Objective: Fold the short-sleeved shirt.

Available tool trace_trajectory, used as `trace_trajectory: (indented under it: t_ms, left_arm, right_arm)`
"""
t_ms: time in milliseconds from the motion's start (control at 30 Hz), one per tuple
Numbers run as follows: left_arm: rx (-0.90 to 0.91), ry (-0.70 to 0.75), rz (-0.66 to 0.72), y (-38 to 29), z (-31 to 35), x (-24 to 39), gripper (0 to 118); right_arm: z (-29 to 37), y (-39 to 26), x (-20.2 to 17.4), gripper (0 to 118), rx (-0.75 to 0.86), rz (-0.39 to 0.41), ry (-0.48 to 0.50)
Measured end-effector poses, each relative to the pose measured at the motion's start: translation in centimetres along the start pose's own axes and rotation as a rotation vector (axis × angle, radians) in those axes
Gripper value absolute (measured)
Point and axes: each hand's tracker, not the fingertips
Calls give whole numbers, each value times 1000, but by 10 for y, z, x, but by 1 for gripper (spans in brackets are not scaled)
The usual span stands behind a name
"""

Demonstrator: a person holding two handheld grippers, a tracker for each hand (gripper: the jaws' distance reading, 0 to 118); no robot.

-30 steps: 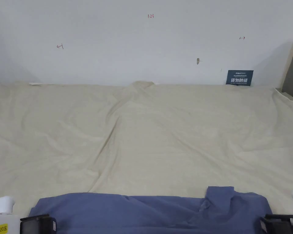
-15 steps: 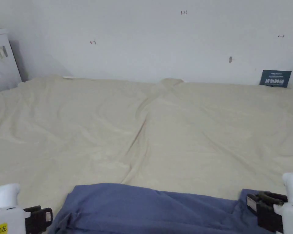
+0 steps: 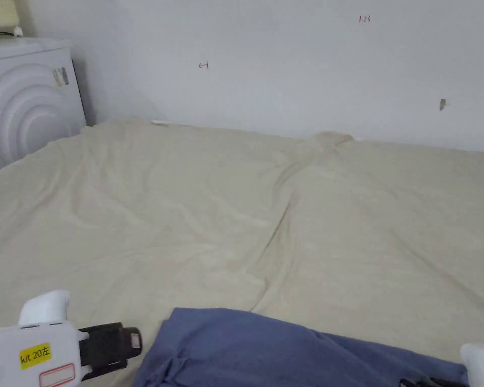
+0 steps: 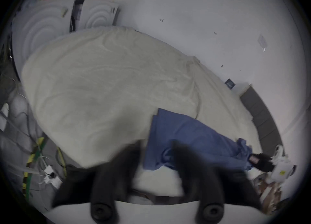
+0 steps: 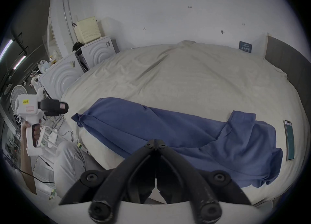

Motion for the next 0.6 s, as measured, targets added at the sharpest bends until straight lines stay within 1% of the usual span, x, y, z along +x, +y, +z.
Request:
trace_trajectory:
  t_ms: [33, 67, 133, 167, 200, 267, 333, 433, 467, 500, 600]
  left_arm:
    - [-33, -42, 2, 6, -10, -1, 110]
    - [-48, -92, -4, 10, -20, -2, 118]
    - [-82, -154, 7, 20, -37, -7, 118]
    - [-92, -159, 23, 26, -48, -9, 118]
    - [-132, -129, 22, 30, -58, -10, 118]
    - [-131, -131, 29, 33, -74, -18, 118]
    - [-183, -198, 90, 36, -90, -27, 118]
    - [-237, -277, 168, 32, -109, -36, 118]
    - [-254, -281, 169, 30, -116, -38, 118]
    - [-250, -242, 165, 27, -118, -39, 118]
    - [-214, -271, 160, 25, -111, -39, 118]
  right_arm:
    - [-3, -1, 0, 0, -9, -1, -6]
    - [-6, -2, 0, 0, -18, -3, -10]
    - [-11, -3, 1, 0, -37, -13, -19]
    - [-13, -3, -1, 0, -49, -20, -19]
    - [-15, -3, -1, 0, -58, -29, -20]
    - [-19, -1, -1, 0, -71, -43, -17]
    - [-23, 1, 0, 0, -79, -51, -21]
    - [-29, 4, -1, 0, -90, -47, -36]
    - [-30, 4, -2, 0, -93, -41, -38]
    - [-30, 5, -4, 0, -98, -33, -42]
    - [-28, 5, -10, 0, -109, -8, -41]
